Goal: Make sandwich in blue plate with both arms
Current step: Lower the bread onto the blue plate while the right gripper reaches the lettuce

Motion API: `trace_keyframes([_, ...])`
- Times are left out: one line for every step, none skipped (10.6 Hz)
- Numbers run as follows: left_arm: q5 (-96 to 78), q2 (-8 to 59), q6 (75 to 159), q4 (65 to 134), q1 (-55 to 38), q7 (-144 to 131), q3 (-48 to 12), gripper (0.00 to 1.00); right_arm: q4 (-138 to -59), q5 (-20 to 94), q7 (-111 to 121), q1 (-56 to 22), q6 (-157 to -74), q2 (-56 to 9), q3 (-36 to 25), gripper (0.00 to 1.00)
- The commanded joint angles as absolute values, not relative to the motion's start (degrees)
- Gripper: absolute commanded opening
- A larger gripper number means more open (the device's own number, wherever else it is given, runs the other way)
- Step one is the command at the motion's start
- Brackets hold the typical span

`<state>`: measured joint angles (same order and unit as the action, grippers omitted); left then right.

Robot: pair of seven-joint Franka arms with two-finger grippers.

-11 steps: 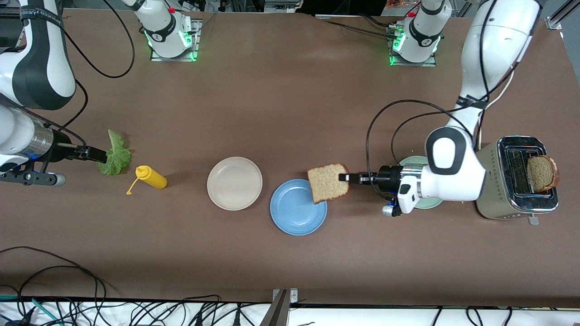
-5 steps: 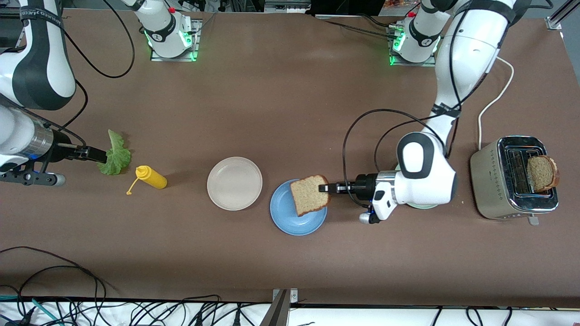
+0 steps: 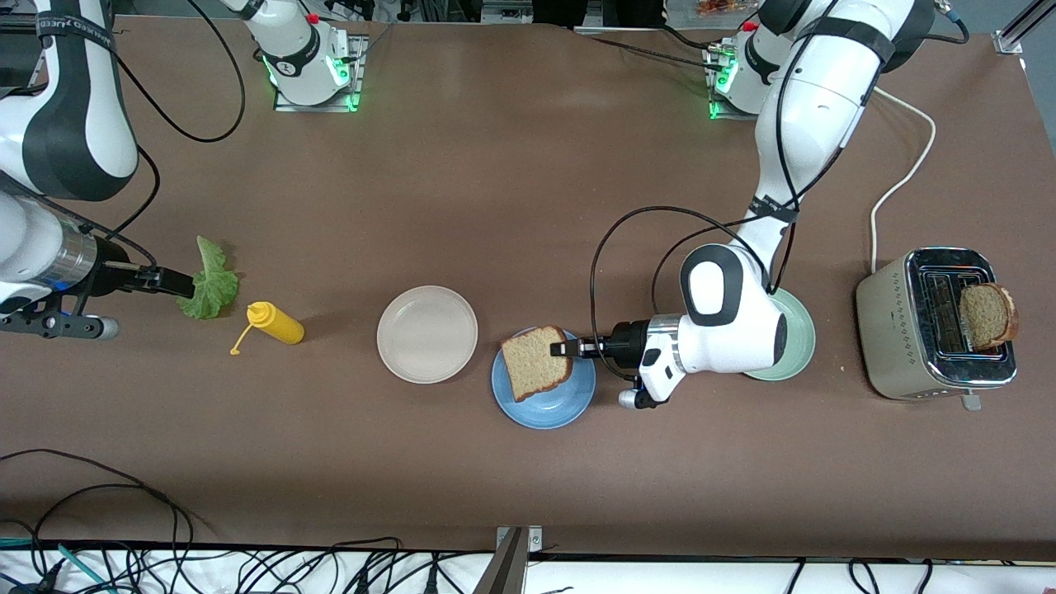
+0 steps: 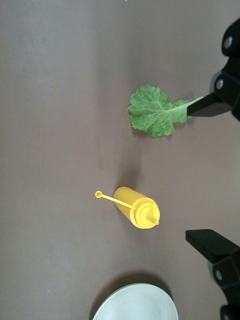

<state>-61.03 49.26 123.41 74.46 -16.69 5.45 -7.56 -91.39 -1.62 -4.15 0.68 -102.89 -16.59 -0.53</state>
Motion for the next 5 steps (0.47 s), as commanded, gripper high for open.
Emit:
trace_keyframes([-62.8, 51.8, 123.0, 71.9, -17.5, 8.5, -6.3, 0.00, -92.2, -2.7, -1.1, 1.5, -103.4, -16.9, -1.0, 1.00])
trace_keyframes([-63.2, 52.4, 123.0, 72.2, -17.5, 11.5, -6.2, 0.00, -94.0, -3.1, -1.0, 1.8, -103.4, -16.7, -1.8, 1.00])
trace_keyframes([-63.2, 52.6, 123.0, 72.2, -17.6, 11.8, -6.2, 0.00, -95.3, -3.9, -1.0, 1.8, -103.4, -16.7, -2.5, 1.00])
trace_keyframes([-63.2, 52.8, 123.1, 72.2, -17.6, 11.9, -6.2, 0.00, -96.6, -4.7, -1.0, 1.8, -103.4, -16.8, -3.2, 1.00])
trace_keyframes([-63.2, 53.0, 123.0, 72.1, -17.7, 12.0, -6.2, 0.00, -97.3, -5.3, -1.0, 1.8, -103.2, -17.0, -3.7, 1.00])
